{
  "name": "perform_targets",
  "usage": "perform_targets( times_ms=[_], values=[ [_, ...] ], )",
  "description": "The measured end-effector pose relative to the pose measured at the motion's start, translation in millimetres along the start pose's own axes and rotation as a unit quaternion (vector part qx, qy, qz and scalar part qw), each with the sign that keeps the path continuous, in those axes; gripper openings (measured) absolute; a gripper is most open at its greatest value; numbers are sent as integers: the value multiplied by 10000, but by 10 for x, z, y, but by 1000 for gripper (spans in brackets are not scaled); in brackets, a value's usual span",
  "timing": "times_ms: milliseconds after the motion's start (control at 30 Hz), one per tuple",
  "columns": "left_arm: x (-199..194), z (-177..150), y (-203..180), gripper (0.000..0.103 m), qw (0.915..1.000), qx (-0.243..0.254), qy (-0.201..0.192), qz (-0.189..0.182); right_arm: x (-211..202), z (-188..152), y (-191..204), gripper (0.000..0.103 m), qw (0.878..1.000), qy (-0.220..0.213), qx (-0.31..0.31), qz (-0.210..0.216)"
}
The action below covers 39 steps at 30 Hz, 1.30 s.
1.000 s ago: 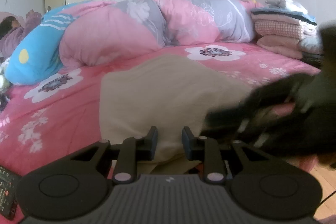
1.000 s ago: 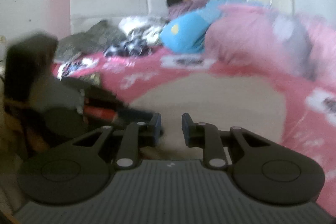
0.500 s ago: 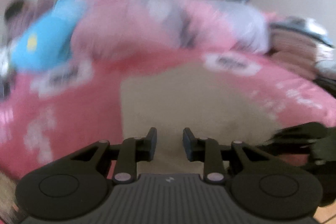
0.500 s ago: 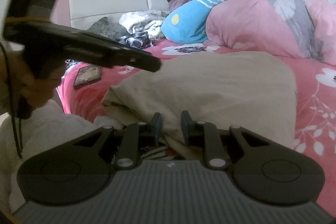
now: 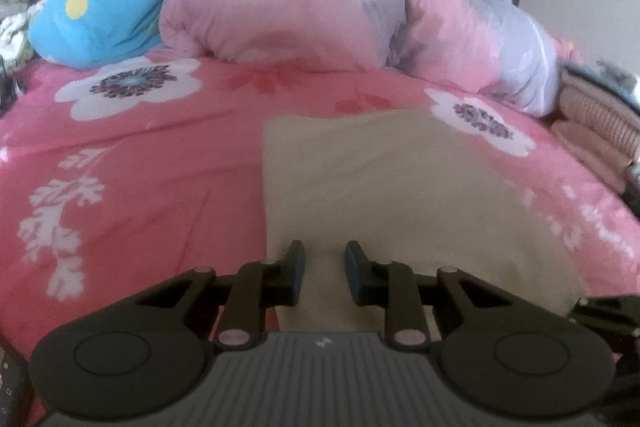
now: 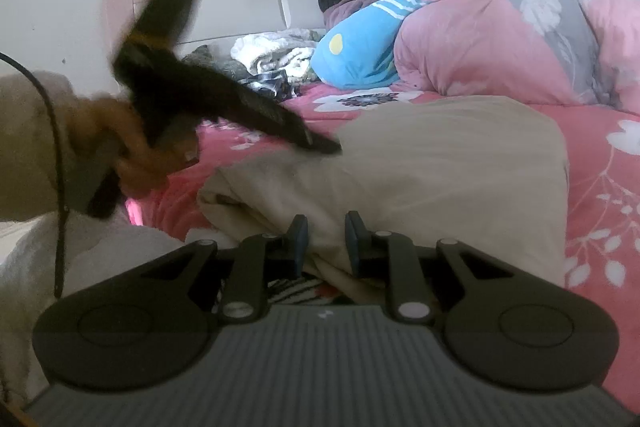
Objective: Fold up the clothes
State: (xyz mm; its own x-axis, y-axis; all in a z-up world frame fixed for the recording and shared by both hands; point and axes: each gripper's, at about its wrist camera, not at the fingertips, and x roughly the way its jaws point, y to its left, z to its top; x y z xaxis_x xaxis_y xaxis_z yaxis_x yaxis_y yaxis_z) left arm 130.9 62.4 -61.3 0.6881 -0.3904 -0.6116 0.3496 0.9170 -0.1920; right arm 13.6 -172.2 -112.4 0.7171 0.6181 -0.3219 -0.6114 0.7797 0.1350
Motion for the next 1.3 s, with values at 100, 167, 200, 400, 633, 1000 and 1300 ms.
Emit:
perform_targets(
  times_ms=[100,167,200,400,633,1000,1300],
  values=[
    [-26,215,19,23,9999,-54,-73,-62,-12,-4,-9,18,10000,-8,7,19],
    [116,393,1,23,9999,81,-54,-108,-16,-13,-13,18,10000,-22,1,27],
    [186,483,-8,23,9998,149,-45,-131,-20,-18,-13,18,10000,-27,-7,28],
    [844,783,212,24,9993,41,383,30,-30,-30,-34,18,10000,-41,4,67],
    [770,687,726,35,9910,-1275,386,90,-25,-28,-53,18,9999,-48,43,112],
    [-543,386,148,36,9996,43,240,156,-15,10,-23,18,9999,30,152,47],
    [-427,-491,-653,37,9832,1440,125,1119,8,98,16,18,9990,296,304,-109]
  ],
)
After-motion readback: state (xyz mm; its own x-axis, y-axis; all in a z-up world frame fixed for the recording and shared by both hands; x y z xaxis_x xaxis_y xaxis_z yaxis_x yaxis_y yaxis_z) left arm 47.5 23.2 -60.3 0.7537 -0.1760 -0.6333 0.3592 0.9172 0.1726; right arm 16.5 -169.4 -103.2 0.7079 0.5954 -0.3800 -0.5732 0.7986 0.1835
